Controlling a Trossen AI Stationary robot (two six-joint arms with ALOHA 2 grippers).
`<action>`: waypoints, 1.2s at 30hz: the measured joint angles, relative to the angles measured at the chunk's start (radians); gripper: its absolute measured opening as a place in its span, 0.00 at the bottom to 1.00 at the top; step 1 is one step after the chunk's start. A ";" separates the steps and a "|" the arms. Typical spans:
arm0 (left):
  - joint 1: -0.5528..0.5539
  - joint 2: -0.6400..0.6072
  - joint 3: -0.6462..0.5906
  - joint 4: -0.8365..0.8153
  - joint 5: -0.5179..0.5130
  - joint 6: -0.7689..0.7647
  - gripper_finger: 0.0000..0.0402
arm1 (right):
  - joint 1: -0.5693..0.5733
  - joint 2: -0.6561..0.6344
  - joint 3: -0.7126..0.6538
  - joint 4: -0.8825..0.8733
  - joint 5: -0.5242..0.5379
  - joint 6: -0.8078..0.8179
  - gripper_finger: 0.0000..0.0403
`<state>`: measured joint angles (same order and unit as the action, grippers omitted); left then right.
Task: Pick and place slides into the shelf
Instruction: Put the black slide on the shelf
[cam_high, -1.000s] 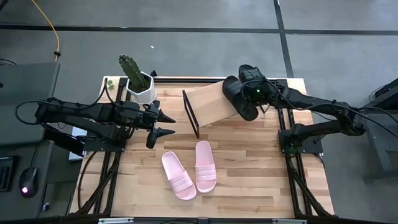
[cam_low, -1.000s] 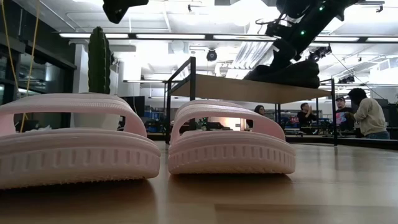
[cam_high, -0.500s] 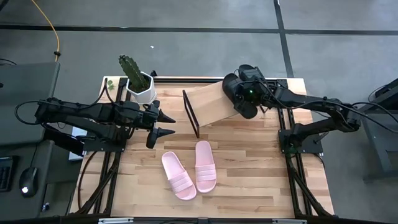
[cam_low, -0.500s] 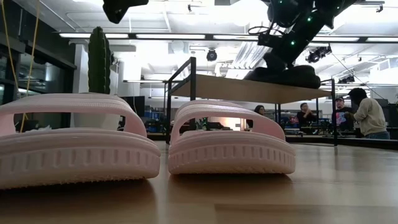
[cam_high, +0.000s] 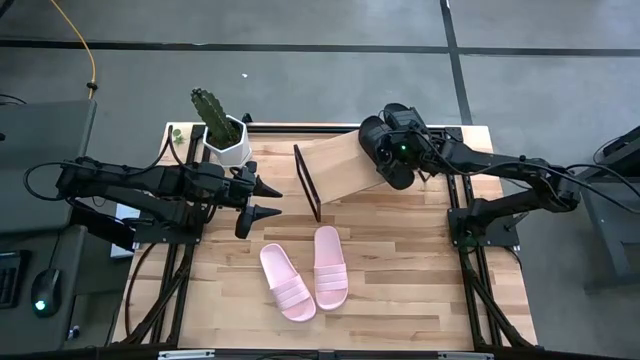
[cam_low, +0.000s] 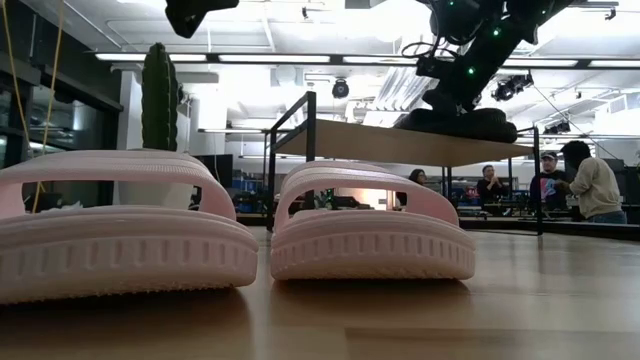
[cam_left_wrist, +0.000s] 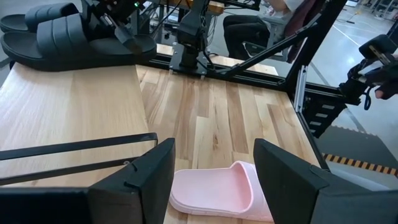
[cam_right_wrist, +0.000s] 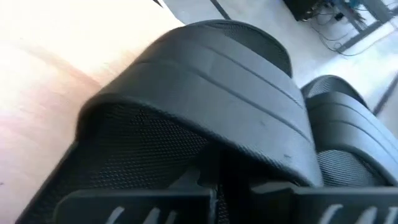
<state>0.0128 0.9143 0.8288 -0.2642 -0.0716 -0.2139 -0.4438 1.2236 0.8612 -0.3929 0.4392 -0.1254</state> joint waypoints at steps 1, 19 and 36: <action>0.000 0.000 0.000 0.000 0.000 0.000 0.51 | 0.000 0.000 0.000 -0.002 0.015 0.009 0.00; 0.000 0.000 0.000 0.000 0.000 0.000 0.52 | -0.001 0.000 0.000 -0.006 0.035 0.020 0.00; 0.000 0.000 0.000 -0.001 0.000 0.000 0.52 | 0.003 -0.114 0.001 -0.032 -0.089 0.050 0.00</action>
<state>0.0128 0.9142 0.8288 -0.2649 -0.0715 -0.2138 -0.4404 1.1098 0.8619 -0.4244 0.3503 -0.0757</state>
